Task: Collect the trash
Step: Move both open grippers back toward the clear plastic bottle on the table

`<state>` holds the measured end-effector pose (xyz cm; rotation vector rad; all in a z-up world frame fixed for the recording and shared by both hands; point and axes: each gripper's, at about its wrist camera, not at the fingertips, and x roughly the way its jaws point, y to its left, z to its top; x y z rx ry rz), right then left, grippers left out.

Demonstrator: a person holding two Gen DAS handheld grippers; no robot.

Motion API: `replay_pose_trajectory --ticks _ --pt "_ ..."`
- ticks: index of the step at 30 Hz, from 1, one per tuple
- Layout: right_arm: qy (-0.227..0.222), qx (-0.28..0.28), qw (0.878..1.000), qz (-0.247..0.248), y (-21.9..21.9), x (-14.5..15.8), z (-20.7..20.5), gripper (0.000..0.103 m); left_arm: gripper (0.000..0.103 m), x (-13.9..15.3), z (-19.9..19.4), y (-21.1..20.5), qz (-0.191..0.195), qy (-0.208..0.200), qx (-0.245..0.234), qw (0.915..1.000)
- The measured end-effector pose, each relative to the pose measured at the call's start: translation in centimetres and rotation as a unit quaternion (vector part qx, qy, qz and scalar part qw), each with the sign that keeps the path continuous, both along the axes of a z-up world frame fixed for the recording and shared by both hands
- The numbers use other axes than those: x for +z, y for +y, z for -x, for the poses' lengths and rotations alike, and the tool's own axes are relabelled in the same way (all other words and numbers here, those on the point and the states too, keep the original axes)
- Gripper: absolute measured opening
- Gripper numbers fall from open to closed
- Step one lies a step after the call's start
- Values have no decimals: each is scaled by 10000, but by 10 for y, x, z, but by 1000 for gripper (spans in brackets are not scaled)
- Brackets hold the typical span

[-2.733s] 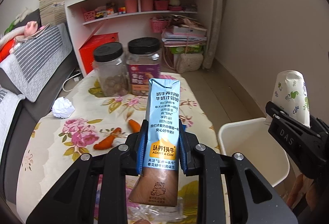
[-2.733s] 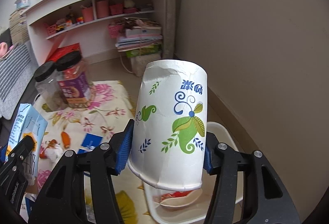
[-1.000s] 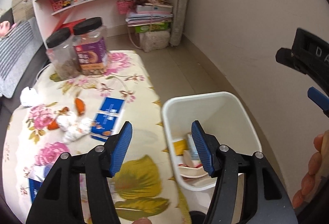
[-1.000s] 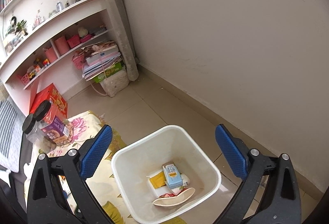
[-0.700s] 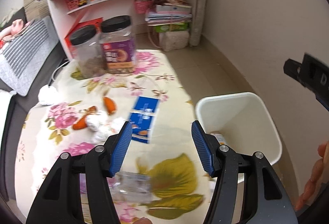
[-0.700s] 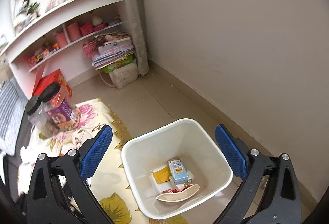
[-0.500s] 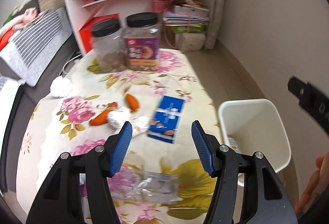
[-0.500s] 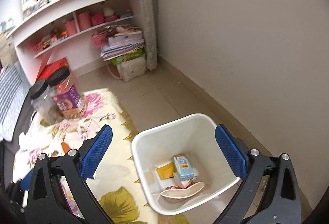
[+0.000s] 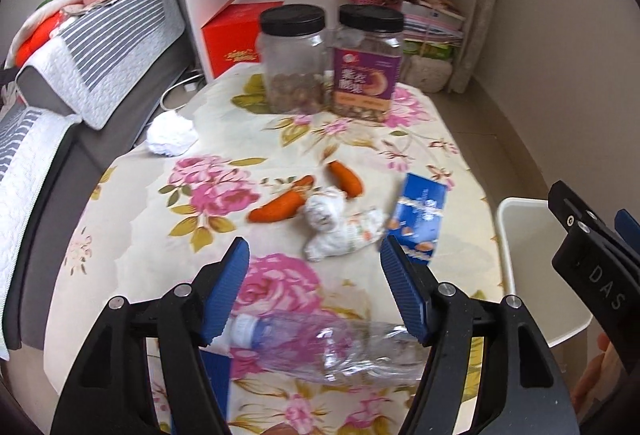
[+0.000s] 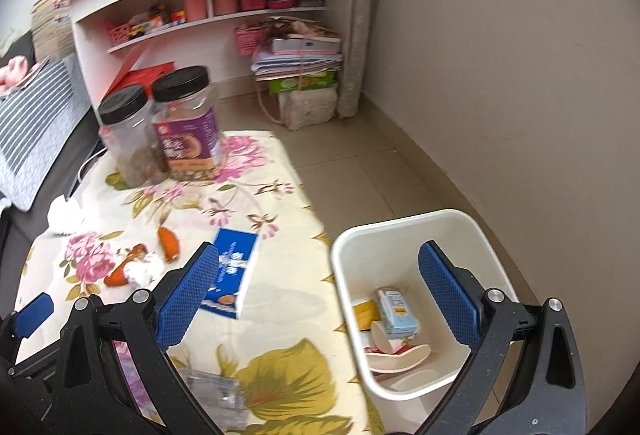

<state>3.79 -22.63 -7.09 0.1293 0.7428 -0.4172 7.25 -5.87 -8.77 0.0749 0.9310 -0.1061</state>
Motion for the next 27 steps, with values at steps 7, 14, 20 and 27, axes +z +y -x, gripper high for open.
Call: replay_pose_trajectory --ticks 7,14,20,27 --pt "119 276 9995 -85 26 -5 -10 96 69 -9 -3 27 -147 144 195 9996" --pt "273 497 9983 -138 47 -12 -20 96 70 -18 -6 54 -210 402 276 9986" --pt "451 742 9961 -157 66 -19 -29 96 70 -31 -6 72 -400 782 113 9961" --pt "651 964 9926 -341 85 -26 -39 96 70 -48 -4 97 -349 1432 -55 9891"
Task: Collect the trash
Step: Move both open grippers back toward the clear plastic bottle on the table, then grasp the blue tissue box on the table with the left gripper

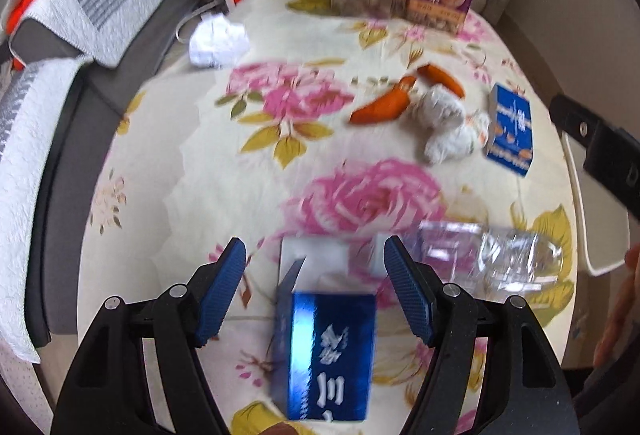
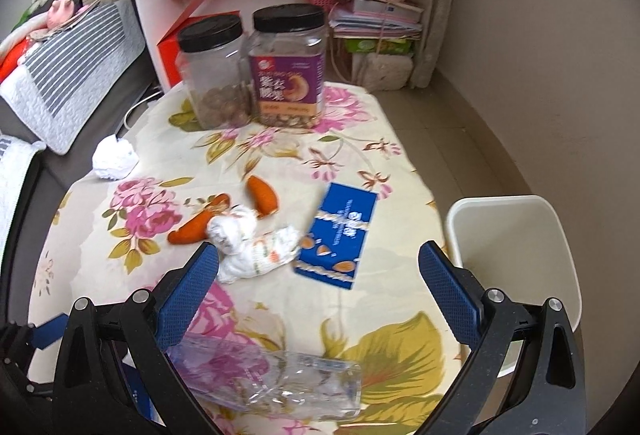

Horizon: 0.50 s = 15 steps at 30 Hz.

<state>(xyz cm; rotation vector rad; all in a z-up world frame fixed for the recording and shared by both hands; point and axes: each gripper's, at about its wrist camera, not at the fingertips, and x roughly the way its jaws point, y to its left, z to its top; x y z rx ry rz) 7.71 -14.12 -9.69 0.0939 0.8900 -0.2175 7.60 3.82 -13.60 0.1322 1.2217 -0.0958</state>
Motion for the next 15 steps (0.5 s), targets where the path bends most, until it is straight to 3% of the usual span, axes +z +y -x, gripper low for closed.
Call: replay_pose_trajectory --ticks 4,9,12,15 --pt "133 244 9996 69 15 -5 -4 96 70 -11 9 5 162 555 -267 9980" --pt "391 569 9973 246 31 -15 -10 96 70 -34 24 3 -25 959 -430 9945" --pt "540 678 9958 311 36 -22 -14 96 73 -49 32 5 249 1318 -397 9902" --pt "631 662 9955 259 36 -26 -20 96 77 -54 38 4 242 1270 -498 9904"
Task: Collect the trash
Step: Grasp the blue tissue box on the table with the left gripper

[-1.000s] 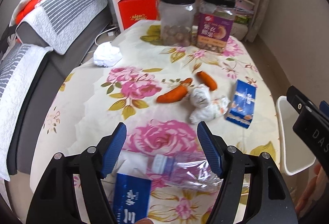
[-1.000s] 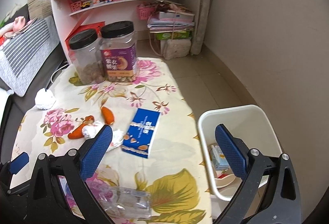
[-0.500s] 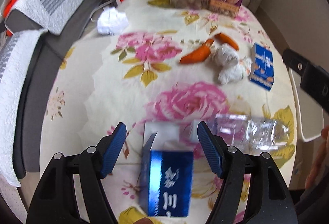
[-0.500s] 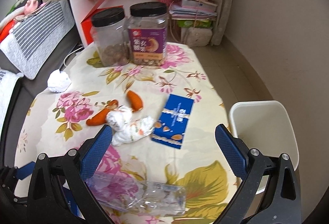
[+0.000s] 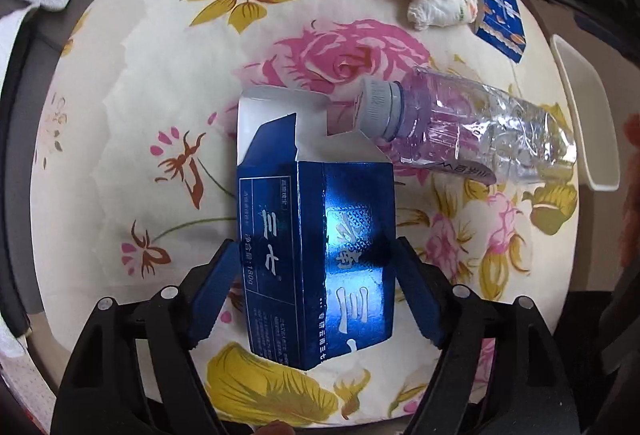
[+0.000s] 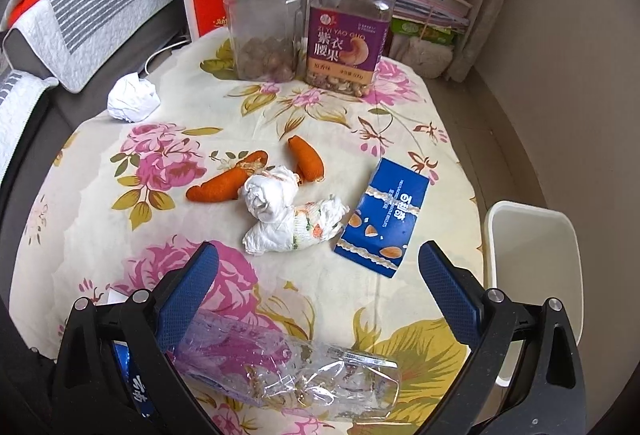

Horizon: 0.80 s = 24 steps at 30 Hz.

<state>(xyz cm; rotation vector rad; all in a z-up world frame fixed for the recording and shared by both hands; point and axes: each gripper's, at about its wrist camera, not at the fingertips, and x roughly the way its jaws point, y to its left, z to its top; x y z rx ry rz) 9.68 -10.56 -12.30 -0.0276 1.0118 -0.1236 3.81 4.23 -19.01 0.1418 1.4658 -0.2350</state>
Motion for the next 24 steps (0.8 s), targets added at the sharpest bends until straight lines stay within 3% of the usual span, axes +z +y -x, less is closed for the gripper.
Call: replay_pose_trajectory --ticks 4,6,8,11,12,13,16,18,19,20,24 --pt "160 37 9998 -79 0 -6 -5 96 75 1 5 3 145 -7 -109 9998" --pt "255 137 9995 -124 2 -9 -6 96 69 2 8 6 178 -57 -162 9997" --pt "358 338 9986 -169 4 -11 -6 96 51 7 9 12 215 -157 -154 9995" --pt "483 752 9958 -188 10 -12 -2 96 40 13 6 26 506 -155 -60 9986" --pt "556 967 9936 -174 13 -14 1 96 22 13 6 30 567 -139 -19 9983" --pt "595 1079 9922 -162 14 -15 3 96 11 14 5 33 544 -160 4 9984" --pt "693 1382 9880 -27 15 -19 10 96 11 19 4 42 656 -206 -18 9976" --pt "709 1433 9871 105 11 -21 13 96 22 20 3 46 756 -132 -50 9970" --pt "704 1417 9873 117 8 -20 13 96 58 19 2 46 791 -103 -19 9968" --pt "685 1358 9883 99 3 -19 14 96 84 18 1 49 869 -83 53 9962" --pt "556 1119 9922 -21 -10 -12 12 96 85 18 -2 40 970 -18 -2 9953"
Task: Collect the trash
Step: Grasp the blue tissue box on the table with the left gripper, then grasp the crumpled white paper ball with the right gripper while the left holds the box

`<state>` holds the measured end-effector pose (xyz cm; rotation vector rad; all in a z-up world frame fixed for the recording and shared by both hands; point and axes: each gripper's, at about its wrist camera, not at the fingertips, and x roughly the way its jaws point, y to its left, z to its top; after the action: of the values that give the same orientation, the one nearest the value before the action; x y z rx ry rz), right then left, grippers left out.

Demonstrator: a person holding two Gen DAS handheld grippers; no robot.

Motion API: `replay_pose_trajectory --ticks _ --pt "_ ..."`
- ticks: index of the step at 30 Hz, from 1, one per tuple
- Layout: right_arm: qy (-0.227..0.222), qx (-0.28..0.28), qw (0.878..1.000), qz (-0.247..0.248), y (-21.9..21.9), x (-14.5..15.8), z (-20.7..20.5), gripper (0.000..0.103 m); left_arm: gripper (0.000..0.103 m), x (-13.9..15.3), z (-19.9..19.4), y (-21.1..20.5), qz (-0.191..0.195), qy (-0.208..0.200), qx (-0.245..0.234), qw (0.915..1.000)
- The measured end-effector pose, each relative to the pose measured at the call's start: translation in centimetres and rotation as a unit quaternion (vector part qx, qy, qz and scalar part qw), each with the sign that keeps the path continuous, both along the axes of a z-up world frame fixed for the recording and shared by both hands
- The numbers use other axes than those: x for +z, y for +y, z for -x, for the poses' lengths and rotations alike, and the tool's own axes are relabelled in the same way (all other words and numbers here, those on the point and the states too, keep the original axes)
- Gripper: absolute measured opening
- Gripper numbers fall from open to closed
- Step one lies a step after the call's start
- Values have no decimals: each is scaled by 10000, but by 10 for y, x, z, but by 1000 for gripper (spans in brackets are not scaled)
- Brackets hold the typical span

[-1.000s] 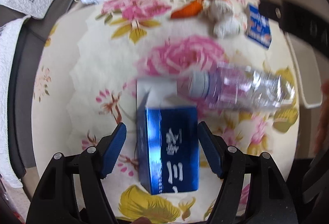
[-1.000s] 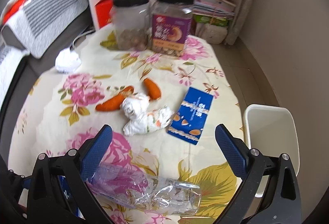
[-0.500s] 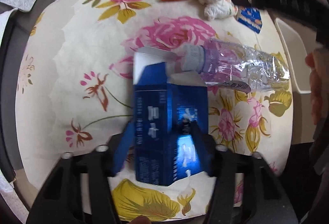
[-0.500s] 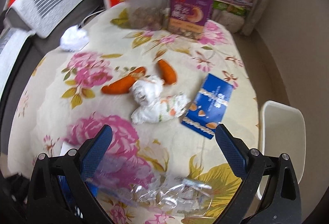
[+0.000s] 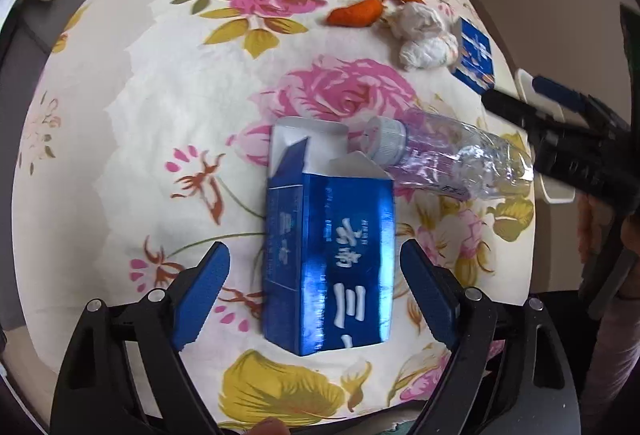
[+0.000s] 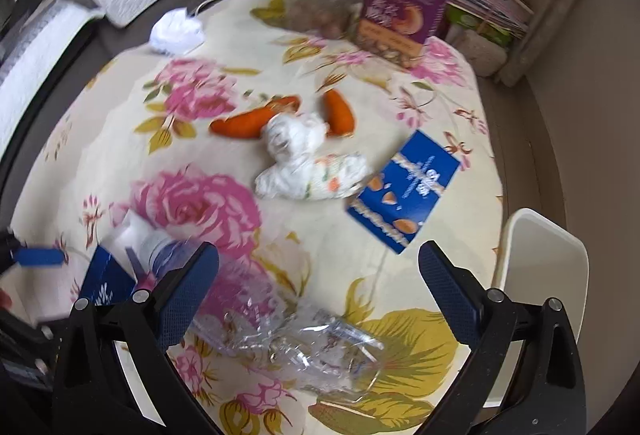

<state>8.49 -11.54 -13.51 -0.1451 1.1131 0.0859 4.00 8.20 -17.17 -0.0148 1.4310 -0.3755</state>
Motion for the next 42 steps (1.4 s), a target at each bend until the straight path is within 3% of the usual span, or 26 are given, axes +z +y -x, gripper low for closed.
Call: replay_pose_trajectory --ticks 4,9,10,11,14,26,33,42 --pt "-152 -176 9997 -41 -7 7 -3 96 91 -3 7 -25 -147 41 -373 9992" --pt "-95 -379 9992 -92 -15 6 -7 96 91 -26 9 -39 -1142 -96 -484 9922" --pt "-84 -410 9990 -123 -15 5 -8 96 78 -27 9 -39 -1165 -132 -474 9920" --pt "-87 -432 9989 -137 -15 5 -9 96 61 -27 8 -38 -1084 -124 -442 9930" --pt "-169 -482 9985 -220 -12 7 -14 96 56 -21 3 -28 -925 -208 -269 9951" --pt "-746 125 9968 -258 68 4 -73 96 55 3 -40 47 -660 -599 733 9933" --pt "-774 333 9948 -568 144 5 -146 96 54 23 -65 92 -824 -944 1360 9827" --pt "-477 303 9964 -624 203 -26 -217 96 52 37 -75 134 -696 -1005 1861 9749"
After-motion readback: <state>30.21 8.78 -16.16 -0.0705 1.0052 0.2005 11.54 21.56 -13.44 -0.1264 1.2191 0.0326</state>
